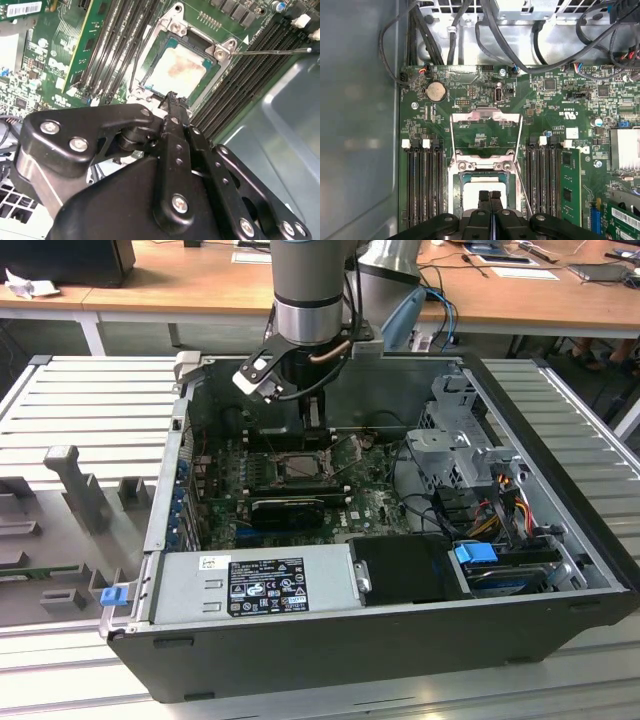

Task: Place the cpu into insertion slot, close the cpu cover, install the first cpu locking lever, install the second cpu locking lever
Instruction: 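Close the cpu cover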

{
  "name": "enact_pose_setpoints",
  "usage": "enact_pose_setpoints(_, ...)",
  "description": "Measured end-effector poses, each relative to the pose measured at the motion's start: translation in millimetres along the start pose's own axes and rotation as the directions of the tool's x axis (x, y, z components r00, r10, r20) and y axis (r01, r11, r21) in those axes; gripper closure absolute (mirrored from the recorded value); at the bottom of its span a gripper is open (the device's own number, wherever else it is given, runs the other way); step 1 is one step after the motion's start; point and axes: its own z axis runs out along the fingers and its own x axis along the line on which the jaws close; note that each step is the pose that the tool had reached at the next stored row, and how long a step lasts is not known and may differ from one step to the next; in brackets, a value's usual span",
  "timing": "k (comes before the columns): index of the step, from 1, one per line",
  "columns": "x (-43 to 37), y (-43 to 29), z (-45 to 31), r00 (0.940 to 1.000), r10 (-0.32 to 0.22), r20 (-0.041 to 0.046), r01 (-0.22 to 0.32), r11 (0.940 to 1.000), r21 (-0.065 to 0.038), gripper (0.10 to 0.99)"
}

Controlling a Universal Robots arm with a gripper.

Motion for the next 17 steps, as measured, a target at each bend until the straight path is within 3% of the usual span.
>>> enact_pose_setpoints(17,0.4,8.2,-13.3,1.0,0.0,0.0,0.0,1.0,0.0,0.98)
